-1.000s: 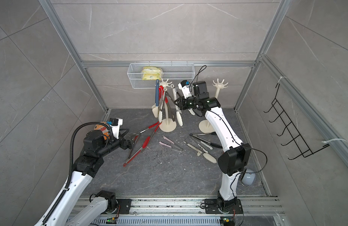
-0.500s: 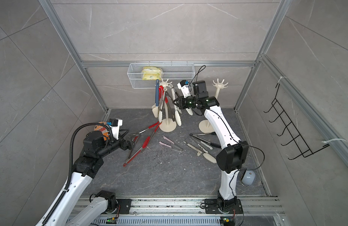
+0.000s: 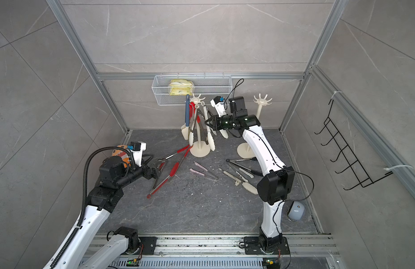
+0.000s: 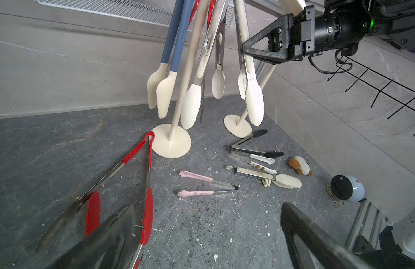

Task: Hang food tongs on kitchen utensil racks
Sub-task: Hang the food tongs on the rack.

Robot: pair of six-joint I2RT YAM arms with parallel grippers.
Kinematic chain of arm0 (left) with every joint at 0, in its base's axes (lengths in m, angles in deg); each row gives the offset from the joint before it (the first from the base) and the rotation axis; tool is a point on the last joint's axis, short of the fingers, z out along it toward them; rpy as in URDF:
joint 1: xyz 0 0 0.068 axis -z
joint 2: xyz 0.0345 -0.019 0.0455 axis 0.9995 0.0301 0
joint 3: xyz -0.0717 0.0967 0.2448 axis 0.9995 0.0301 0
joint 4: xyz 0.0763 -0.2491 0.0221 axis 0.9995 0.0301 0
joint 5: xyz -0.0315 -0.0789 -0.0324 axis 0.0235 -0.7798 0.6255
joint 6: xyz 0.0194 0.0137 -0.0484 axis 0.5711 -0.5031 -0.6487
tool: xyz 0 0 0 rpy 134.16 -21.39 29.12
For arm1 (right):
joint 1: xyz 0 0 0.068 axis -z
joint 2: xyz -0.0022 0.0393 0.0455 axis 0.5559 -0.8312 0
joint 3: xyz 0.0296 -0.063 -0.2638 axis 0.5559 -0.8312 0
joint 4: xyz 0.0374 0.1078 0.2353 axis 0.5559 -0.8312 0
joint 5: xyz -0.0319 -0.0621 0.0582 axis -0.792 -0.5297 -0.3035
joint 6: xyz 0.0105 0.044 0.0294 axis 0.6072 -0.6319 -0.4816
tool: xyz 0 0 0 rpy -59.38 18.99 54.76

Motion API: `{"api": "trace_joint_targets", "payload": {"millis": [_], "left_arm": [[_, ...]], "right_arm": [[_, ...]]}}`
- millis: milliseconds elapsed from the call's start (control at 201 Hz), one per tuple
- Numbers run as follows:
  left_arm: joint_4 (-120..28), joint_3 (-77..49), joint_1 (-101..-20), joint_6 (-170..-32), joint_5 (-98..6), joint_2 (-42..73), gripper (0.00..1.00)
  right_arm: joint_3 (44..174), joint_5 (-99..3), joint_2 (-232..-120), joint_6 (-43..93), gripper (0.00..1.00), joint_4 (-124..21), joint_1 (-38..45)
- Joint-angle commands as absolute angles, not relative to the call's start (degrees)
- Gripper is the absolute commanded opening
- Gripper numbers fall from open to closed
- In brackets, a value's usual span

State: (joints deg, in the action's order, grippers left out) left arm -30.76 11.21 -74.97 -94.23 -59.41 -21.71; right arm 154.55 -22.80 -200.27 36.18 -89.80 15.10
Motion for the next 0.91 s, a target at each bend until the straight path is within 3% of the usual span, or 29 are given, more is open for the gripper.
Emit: {"api": "trace_joint_targets", "payload": {"millis": [0, 274, 503, 901], "left_arm": [[-31.28, 10.95, -74.91, -94.98, -60.32, -22.34, 1.0], [-31.56, 10.69, -74.91, -94.9, -60.27, -21.8, 1.0], [-31.67, 10.37, -74.91, -95.03, -60.35, -21.21, 1.0], [-32.36, 9.71, -74.91, -95.49, -60.64, -20.39, 1.0]], "right_arm": [[156.55, -21.32, -201.56, 36.16, 0.03, -91.06, 15.19], [156.12, -21.57, -201.65, 36.6, 0.11, -91.52, 15.15], [155.95, -23.28, -200.87, 36.74, 0.38, -91.93, 15.45], [143.48, -28.05, -192.78, 36.44, 0.5, -88.87, 16.7]]}}
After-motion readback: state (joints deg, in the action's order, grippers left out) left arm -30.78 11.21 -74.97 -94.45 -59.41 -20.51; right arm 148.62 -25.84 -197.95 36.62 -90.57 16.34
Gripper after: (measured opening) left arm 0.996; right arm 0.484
